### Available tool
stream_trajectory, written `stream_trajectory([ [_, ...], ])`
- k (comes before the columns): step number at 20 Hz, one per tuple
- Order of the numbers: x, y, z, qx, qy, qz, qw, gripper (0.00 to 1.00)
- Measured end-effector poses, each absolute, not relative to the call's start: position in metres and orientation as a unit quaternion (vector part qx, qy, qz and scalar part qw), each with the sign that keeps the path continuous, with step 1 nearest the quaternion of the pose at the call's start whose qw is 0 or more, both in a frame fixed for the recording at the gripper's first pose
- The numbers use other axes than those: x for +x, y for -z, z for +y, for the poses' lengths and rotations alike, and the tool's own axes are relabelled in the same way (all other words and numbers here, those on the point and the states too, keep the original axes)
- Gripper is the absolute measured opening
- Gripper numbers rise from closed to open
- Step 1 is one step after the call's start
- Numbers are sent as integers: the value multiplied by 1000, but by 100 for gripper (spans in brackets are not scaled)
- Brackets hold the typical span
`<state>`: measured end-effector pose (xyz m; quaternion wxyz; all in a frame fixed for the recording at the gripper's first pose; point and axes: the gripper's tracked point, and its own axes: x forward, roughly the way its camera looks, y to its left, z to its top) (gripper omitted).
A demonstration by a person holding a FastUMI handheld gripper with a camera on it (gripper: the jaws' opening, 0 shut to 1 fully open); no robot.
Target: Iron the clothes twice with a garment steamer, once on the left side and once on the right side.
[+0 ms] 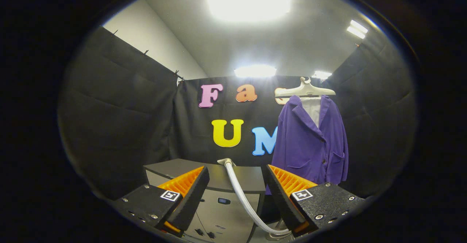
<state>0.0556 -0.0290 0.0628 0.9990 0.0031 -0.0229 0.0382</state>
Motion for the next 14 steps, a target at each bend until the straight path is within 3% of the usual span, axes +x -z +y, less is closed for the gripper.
stream_trajectory([
  [9, 139, -139, -27, 38, -51, -61, 996, 95],
  [14, 212, -152, -27, 37, -26, -60, 997, 94],
])
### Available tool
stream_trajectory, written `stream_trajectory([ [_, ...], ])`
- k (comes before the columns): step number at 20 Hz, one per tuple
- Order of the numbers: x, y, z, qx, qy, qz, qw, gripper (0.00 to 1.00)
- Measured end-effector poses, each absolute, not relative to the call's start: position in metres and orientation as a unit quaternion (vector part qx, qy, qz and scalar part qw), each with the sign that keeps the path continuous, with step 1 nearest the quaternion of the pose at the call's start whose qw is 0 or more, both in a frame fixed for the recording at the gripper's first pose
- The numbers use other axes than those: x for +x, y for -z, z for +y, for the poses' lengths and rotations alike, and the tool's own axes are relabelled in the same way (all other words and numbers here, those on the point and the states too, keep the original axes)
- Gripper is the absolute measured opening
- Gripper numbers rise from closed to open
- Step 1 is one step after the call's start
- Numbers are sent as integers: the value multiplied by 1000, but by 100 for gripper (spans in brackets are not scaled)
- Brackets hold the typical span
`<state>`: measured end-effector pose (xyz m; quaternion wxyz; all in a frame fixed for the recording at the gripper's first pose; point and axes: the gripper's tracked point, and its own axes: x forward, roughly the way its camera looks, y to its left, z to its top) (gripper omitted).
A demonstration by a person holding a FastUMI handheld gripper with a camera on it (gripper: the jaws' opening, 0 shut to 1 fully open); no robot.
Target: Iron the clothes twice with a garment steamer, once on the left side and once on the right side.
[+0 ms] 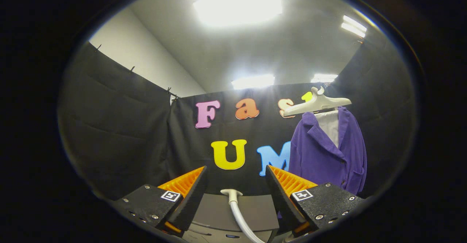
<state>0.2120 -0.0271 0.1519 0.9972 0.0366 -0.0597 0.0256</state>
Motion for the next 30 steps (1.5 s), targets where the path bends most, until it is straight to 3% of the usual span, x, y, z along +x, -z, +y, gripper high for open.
stream_trajectory([
  [11, 382, -103, 23, 10, -13, 39, 999, 95],
  [16, 443, -39, 34, 31, -2, 120, 992, 95],
  [30, 497, 111, 47, 15, 31, 341, 939, 95],
])
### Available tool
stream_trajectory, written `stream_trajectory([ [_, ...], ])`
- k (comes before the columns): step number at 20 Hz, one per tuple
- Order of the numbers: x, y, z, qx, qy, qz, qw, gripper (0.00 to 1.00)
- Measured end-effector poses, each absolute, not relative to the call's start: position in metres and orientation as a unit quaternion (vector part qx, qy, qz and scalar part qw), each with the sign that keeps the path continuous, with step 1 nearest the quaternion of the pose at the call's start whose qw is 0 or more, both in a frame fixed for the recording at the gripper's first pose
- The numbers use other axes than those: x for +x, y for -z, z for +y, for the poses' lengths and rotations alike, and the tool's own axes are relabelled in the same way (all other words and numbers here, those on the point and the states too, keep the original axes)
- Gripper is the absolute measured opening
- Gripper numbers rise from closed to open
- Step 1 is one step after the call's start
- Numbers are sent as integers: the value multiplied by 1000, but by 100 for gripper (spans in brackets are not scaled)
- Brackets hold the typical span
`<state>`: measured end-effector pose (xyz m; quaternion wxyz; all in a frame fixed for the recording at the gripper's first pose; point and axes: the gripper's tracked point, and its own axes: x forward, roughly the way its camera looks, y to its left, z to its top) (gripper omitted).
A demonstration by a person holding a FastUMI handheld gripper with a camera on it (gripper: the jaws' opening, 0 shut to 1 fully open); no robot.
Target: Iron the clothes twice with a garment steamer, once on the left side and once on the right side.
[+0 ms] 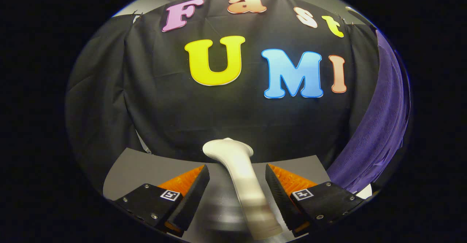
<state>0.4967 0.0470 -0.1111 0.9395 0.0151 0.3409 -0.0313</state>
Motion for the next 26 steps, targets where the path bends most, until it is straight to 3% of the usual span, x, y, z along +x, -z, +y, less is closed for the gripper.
stream_trajectory([
  [3, 490, 136, 45, -2, 36, 391, 920, 95],
  [5, 485, 141, 41, -6, 45, 414, 909, 88],
  [9, 471, 146, 32, 13, 58, 458, 887, 66],
  [14, 464, 145, 40, -13, 19, 489, 872, 41],
  [19, 456, 111, 41, -41, 15, 413, 910, 35],
  [26, 395, 38, 48, -46, 2, 299, 953, 35],
])
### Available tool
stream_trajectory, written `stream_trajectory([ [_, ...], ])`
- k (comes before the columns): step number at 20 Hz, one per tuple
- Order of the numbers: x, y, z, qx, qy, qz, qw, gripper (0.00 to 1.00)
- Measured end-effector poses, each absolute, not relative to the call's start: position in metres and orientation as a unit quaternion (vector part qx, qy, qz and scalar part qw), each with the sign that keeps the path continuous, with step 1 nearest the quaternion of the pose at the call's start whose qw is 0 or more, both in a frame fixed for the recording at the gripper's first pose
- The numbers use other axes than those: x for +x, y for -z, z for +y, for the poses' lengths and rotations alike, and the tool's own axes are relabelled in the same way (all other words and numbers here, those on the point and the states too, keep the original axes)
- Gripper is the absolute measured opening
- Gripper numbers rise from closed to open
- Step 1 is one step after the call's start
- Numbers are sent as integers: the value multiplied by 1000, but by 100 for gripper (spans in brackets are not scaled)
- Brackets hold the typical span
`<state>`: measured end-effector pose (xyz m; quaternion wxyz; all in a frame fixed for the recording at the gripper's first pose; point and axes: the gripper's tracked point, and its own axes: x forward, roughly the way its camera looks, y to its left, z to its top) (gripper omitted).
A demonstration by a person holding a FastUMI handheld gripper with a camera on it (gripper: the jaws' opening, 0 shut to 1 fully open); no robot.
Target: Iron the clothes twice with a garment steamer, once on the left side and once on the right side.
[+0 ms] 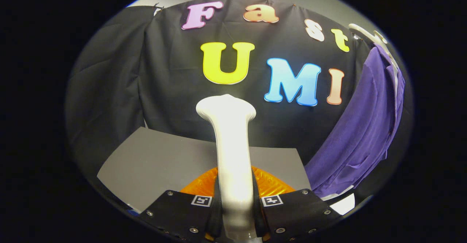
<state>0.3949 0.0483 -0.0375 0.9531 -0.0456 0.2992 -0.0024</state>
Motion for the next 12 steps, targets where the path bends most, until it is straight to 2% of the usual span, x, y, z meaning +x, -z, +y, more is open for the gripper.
stream_trajectory([
  [12, 280, -32, 21, -51, 13, 163, 985, 35],
])
